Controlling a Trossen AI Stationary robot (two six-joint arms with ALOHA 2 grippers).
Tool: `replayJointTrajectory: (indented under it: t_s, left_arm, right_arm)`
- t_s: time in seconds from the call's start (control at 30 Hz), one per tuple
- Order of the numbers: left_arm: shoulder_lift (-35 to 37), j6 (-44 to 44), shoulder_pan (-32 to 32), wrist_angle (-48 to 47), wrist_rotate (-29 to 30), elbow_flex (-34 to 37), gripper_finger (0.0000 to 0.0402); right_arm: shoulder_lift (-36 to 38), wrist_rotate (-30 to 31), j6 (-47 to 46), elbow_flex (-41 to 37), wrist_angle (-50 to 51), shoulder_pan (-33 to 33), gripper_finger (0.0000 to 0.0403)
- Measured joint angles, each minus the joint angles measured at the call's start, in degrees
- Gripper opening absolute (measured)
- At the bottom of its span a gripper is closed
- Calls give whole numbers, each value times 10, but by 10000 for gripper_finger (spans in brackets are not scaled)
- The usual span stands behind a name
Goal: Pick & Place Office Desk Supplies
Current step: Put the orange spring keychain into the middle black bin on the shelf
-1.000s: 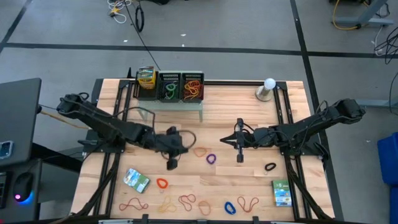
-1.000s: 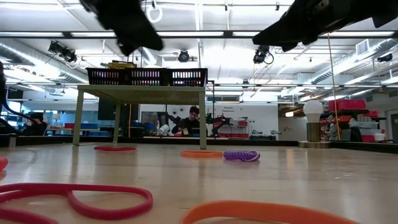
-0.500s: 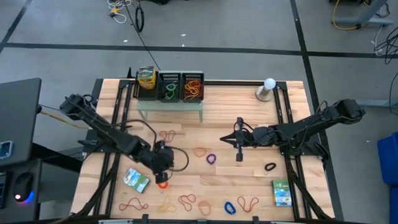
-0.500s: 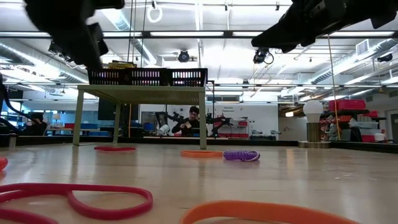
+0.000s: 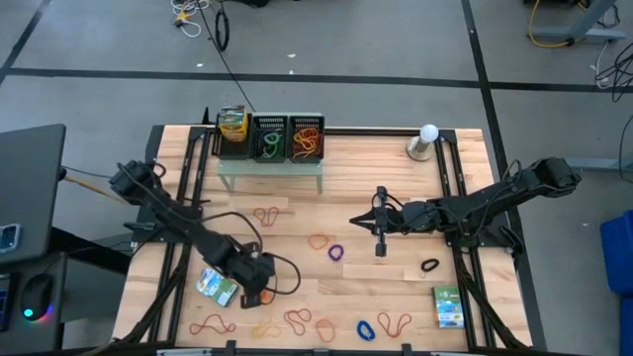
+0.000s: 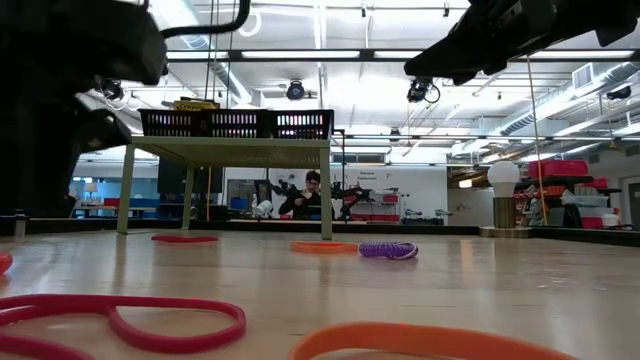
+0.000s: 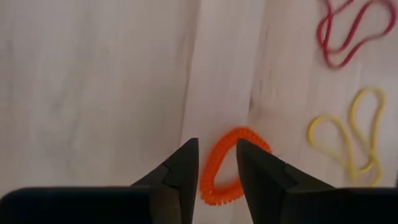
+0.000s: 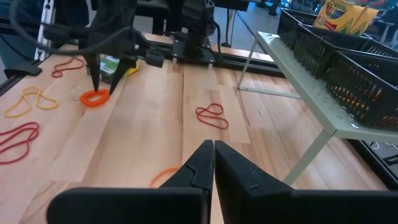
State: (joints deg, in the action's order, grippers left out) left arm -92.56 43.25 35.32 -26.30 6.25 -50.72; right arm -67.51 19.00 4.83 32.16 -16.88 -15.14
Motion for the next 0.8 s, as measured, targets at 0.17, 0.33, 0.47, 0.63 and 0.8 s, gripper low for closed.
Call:
replayJointTrajectory:
  t_s: [0.17,0.33,0.47,0.63,0.8]
  left_arm:
    - [-22,-28,11,-2,-8,0,120]
    - [-41,-28,15,-11,-13,0,120]
    - [-59,-31,15,-11,-16,-2,120]
    - [-64,-38,15,-12,-8,-2,112]
    - [-39,-50,14,-31,16,1,53]
  right_arm:
    - [0,0,0,0,0,0,23]
    - [0,0,1,0,0,0,23]
    - [0,0,4,0,0,0,23]
    - [0,1,4,0,0,0,23]
    - [0,2,5,0,0,0,23]
